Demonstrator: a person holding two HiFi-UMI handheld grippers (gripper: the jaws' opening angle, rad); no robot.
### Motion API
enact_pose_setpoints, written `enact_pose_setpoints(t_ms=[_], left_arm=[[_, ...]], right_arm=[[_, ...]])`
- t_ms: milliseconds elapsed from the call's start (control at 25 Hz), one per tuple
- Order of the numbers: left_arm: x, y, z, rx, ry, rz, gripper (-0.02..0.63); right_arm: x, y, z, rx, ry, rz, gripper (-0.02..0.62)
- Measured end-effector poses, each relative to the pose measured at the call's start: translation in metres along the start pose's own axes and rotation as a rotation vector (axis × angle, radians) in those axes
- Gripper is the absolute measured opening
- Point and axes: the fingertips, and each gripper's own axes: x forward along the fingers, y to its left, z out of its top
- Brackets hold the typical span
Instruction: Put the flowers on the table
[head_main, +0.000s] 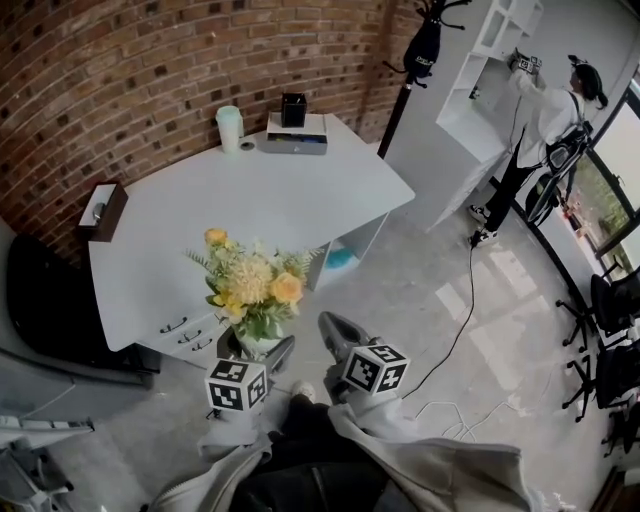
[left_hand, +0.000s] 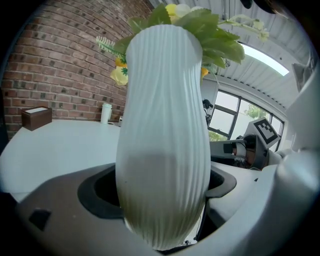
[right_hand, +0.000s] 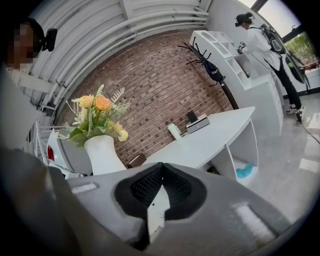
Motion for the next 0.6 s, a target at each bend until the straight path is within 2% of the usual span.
enact_pose_setpoints(t_ms=[280, 600], left_arm=[[0.075, 0.009, 0.030, -0.006, -0.026, 0.012, 0.460], [0.133, 0.017, 0.068, 0.050, -0.017, 0.030, 0.460]], right_arm=[[0.038, -0.055, 0.038, -0.019, 0.012, 0.026, -0.002], [0.076, -0.082, 0.077, -0.045, 0.038, 0.087, -0.001]])
